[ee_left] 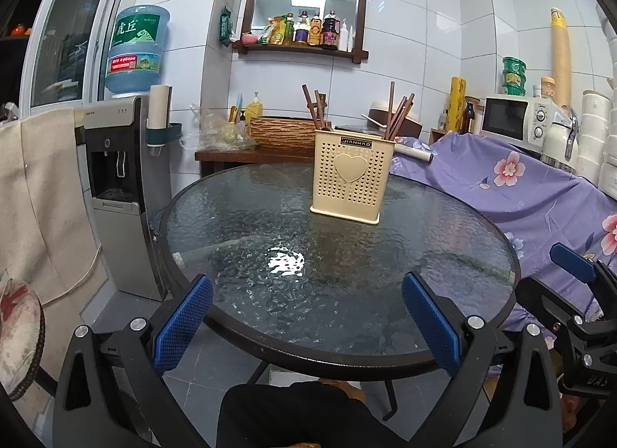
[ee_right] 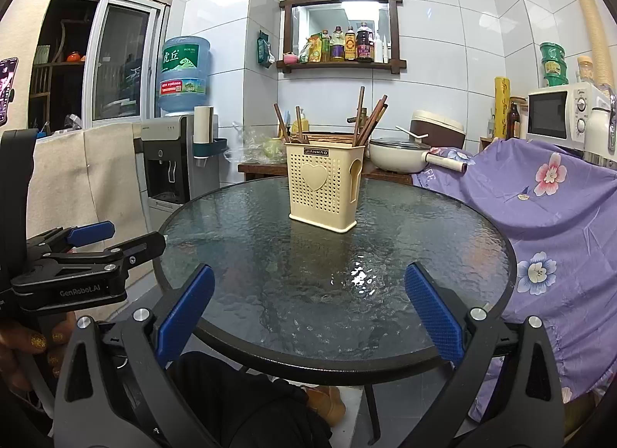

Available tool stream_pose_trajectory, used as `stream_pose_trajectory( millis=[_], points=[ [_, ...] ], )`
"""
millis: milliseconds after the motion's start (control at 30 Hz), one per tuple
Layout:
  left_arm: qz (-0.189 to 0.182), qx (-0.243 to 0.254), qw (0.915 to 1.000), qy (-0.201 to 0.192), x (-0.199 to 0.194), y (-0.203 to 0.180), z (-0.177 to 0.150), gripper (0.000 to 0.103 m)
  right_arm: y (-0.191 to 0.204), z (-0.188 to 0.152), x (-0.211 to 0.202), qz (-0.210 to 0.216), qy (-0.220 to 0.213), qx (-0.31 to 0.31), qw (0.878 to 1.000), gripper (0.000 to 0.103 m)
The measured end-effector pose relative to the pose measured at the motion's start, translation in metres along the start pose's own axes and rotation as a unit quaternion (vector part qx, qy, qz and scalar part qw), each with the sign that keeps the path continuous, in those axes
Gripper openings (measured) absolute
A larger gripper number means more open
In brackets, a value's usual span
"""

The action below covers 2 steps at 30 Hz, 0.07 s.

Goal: Organize utensils

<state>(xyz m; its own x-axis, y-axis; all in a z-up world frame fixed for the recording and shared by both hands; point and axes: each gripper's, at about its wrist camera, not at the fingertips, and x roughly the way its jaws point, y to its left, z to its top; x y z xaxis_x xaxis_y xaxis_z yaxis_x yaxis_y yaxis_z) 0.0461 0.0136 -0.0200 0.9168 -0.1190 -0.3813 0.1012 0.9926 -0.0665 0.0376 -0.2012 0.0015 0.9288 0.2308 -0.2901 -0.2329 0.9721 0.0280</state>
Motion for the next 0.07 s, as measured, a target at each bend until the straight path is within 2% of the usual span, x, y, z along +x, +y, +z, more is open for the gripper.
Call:
stream_pose_trajectory(
  millis=[67],
  points=[
    [0.002, 0.001, 1.0000, 0.001, 0.0002, 0.0001, -0.0001, 0.097, -0.0001, -0.0002, 0.0004, 0.000, 0.000, 0.000, 1.000, 0.097]
  ],
)
